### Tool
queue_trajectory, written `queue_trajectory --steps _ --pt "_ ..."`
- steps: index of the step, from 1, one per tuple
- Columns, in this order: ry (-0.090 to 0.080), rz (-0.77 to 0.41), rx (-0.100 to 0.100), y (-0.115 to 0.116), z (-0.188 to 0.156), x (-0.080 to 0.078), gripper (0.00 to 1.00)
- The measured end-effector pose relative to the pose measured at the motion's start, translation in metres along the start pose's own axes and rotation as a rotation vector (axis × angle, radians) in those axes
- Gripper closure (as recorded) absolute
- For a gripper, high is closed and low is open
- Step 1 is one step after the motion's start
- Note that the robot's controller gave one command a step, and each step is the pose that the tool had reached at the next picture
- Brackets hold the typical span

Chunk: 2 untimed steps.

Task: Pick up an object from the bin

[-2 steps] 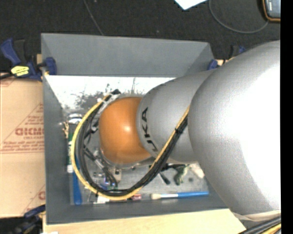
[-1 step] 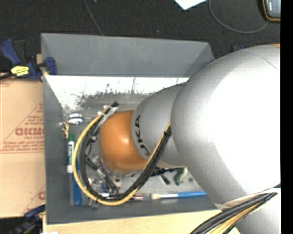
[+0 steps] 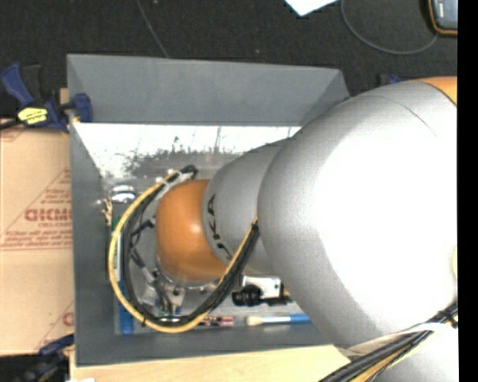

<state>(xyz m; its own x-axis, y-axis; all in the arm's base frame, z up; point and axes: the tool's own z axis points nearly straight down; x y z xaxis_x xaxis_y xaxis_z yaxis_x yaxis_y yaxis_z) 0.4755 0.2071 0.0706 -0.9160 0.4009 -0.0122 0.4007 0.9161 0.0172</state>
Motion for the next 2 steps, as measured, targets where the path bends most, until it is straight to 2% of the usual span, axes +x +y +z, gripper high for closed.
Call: queue_trajectory --steps 1,2 --pt "0.0 0.001 0.0 0.0 0.0 0.0 1.0" --pt "0.004 0.001 0.003 -0.001 -0.017 0.001 1.0"
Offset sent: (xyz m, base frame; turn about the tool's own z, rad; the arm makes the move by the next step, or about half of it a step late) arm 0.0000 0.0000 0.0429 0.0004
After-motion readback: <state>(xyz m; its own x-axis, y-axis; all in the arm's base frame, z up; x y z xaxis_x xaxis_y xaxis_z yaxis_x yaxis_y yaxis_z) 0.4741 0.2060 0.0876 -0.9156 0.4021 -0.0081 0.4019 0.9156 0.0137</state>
